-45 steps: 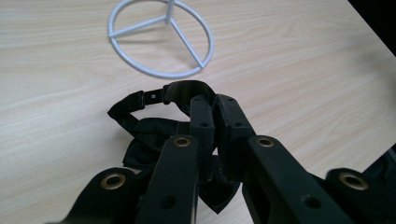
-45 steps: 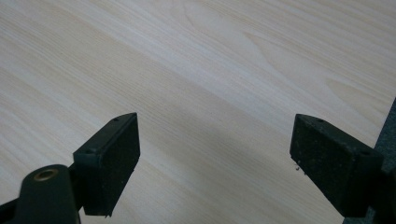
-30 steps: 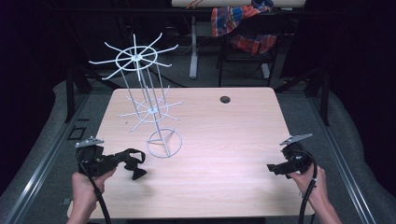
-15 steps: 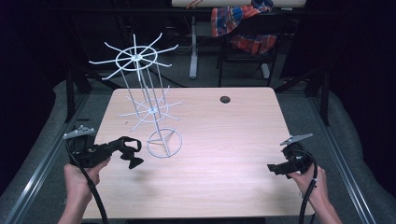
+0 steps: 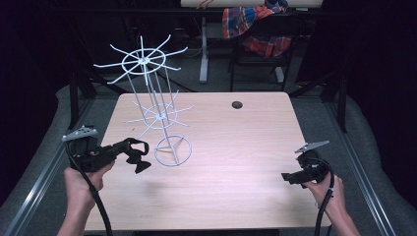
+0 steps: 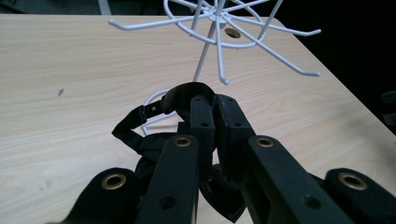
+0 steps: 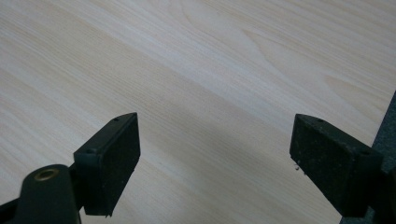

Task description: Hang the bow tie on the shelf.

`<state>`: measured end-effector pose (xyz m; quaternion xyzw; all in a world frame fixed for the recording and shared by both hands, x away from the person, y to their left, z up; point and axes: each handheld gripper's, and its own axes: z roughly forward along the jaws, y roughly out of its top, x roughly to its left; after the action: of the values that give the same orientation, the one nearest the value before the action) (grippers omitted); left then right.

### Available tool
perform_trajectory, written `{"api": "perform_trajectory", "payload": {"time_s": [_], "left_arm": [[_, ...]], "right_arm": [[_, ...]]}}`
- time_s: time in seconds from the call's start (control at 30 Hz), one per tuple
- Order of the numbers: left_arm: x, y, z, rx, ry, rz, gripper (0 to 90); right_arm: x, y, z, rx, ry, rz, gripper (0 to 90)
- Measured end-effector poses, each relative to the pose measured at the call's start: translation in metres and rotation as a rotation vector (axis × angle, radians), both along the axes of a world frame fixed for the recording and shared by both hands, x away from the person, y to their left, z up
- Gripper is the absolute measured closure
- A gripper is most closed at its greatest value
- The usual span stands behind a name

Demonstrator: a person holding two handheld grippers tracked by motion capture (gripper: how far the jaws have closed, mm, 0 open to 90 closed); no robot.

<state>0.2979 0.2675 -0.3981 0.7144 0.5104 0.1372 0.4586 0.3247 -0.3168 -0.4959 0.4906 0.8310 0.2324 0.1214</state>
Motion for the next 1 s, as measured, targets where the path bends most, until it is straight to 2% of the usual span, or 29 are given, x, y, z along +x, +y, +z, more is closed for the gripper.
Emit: {"api": "perform_trajectory", "payload": {"time_s": [0.4,1.0], "left_arm": [[0.006,-0.008,0.009,-0.006,-0.011,-0.027,86.3],[0.013,-0.024,0.012,0.006,-0.01,-0.065,86.3]], "right_arm": [[0.0,0.0,0.0,-0.007,0.003,0.0,15.9],[0.0,-0.001,0.0,-0.007,0.0,-0.003,16.0]]}}
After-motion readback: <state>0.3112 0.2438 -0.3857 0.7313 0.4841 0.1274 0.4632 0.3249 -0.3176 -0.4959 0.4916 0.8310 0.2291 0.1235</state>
